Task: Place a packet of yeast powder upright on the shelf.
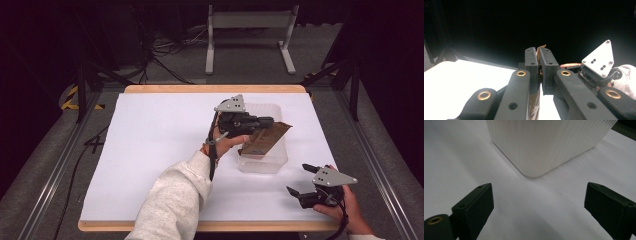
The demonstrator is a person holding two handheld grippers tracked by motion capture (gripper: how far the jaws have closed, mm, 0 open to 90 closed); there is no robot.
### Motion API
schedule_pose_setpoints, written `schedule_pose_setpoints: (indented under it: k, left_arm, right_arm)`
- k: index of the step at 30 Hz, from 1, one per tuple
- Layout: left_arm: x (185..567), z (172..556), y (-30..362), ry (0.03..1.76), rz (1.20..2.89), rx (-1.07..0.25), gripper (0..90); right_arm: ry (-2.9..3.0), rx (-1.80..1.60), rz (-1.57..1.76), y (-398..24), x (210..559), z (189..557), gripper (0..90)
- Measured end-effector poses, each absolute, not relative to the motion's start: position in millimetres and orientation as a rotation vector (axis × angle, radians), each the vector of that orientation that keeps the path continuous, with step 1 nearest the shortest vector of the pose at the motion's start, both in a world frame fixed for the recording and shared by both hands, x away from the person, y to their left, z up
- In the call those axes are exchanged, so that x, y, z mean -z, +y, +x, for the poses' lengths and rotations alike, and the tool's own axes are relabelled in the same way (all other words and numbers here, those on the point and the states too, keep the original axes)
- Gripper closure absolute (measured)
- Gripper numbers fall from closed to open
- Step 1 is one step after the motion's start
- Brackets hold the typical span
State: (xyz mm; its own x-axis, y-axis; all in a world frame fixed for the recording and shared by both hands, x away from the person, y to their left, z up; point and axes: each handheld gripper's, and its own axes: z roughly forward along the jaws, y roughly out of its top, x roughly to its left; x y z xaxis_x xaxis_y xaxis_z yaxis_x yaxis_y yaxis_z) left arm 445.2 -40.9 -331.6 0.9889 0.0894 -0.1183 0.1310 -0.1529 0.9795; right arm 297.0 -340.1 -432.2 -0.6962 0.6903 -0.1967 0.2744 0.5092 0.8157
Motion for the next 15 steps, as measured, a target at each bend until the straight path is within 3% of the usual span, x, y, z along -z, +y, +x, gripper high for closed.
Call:
schedule_pose_setpoints:
  k: [15]
  left_arm:
    - [352.0,441.2,-24.8,0.196,1.745,0.021,85.8]
  right_arm:
    - [2.252,-1.079,0.786,-338.9,433.0,297.2,9.3]
